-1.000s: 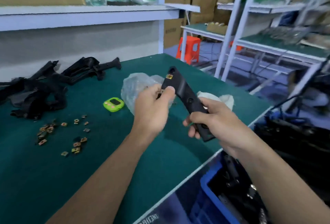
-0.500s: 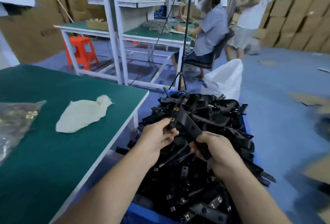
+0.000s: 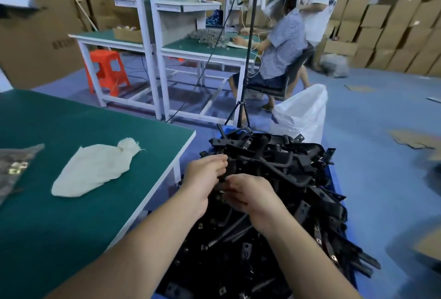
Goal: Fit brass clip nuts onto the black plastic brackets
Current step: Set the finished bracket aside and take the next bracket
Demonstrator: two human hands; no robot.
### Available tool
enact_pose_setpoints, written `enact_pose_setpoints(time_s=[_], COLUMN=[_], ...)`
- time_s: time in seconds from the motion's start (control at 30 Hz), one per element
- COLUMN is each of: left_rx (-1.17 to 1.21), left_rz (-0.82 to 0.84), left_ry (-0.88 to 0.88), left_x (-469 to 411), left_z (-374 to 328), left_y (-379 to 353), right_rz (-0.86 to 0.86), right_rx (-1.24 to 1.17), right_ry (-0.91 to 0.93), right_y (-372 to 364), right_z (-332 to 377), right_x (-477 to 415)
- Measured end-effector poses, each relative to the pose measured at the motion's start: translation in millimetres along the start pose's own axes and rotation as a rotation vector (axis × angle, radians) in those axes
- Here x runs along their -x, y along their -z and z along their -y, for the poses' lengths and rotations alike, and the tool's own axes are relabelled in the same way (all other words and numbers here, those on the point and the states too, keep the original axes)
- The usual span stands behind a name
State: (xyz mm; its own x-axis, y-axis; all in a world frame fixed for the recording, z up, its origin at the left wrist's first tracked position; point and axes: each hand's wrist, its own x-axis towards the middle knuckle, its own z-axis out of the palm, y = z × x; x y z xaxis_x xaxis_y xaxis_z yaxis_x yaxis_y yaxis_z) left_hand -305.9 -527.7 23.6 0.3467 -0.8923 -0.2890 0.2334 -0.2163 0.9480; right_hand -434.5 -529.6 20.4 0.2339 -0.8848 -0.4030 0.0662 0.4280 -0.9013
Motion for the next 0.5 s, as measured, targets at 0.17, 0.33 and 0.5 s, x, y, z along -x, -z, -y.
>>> enact_pose_setpoints(time_s=[0.17,0.33,0.5], left_rx=[0.033,-0.117,-0.256], left_rz=[-0.173,-0.334,-0.407], left_ry=[-0.098,-0.229,-0.411], left_x=[11.4,43.1,101.5], left_z=[-18.5,-56.5,-88.9], left_y=[29.6,82.4,155.2], right_rz=[0.165,0.318,0.531], right_rx=[0.073,0.261,0.336], right_ry=[0.092,0.199,0.289], right_y=[-39.3,-95.4,-174.7], right_z=[10.0,24.2,26.0], right_x=[16.1,33.8,60.9])
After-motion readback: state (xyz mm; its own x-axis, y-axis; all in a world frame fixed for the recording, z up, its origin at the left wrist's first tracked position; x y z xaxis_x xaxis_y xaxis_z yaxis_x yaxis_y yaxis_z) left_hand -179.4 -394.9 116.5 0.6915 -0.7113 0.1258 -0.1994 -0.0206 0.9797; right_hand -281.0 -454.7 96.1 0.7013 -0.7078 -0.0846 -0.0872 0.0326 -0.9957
